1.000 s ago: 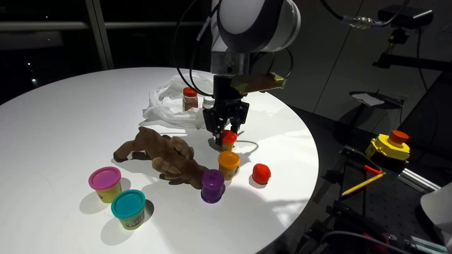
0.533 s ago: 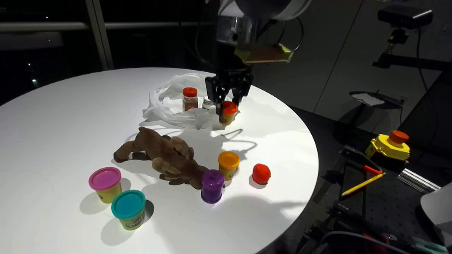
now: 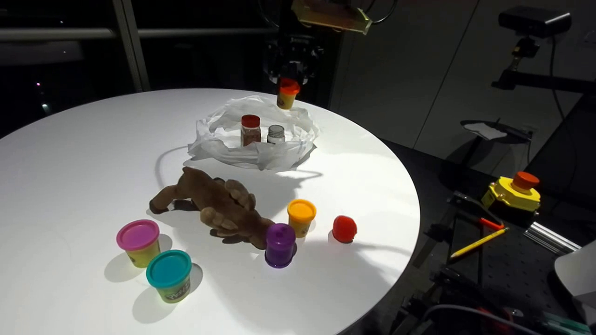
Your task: Put all the objects on the table in the plastic bag
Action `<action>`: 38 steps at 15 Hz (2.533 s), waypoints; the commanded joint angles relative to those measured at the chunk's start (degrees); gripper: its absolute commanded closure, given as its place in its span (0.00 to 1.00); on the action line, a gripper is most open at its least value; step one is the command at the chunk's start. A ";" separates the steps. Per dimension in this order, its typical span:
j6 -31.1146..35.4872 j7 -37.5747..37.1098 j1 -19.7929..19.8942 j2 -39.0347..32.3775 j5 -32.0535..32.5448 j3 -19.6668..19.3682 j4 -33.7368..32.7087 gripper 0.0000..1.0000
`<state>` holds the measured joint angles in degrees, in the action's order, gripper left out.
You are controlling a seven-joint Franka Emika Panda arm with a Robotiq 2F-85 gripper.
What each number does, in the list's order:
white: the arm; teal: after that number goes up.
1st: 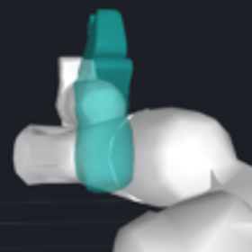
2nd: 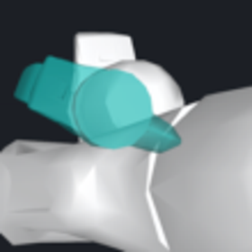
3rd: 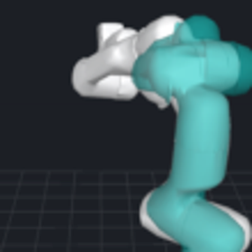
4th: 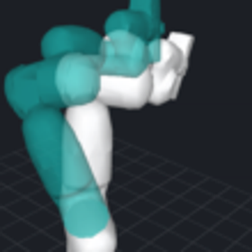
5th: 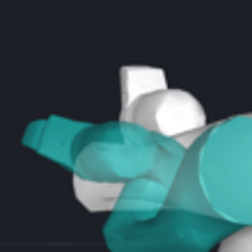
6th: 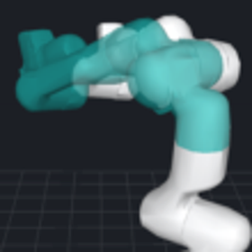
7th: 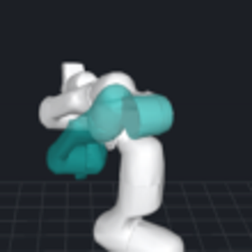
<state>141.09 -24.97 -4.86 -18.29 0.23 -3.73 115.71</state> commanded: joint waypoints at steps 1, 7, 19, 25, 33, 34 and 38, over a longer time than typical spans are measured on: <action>-2.28 -2.93 0.54 -8.17 -0.96 -0.65 -11.36 0.72; -7.70 -3.71 2.05 -22.32 -3.79 -1.18 -26.33 0.72; -8.36 -3.86 8.11 -36.04 -11.65 -1.21 -40.35 0.72; -7.90 -2.97 6.16 -24.53 -10.00 -2.06 -29.08 0.00; -6.47 -3.66 0.57 -4.21 -3.52 -2.76 -7.91 0.00; -6.29 -3.38 -0.09 -1.98 -2.06 -2.47 -4.94 0.00; -4.53 -3.01 -3.64 5.96 5.27 -0.46 7.65 0.00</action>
<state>133.91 -28.08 -5.80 -20.16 0.94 -5.09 112.23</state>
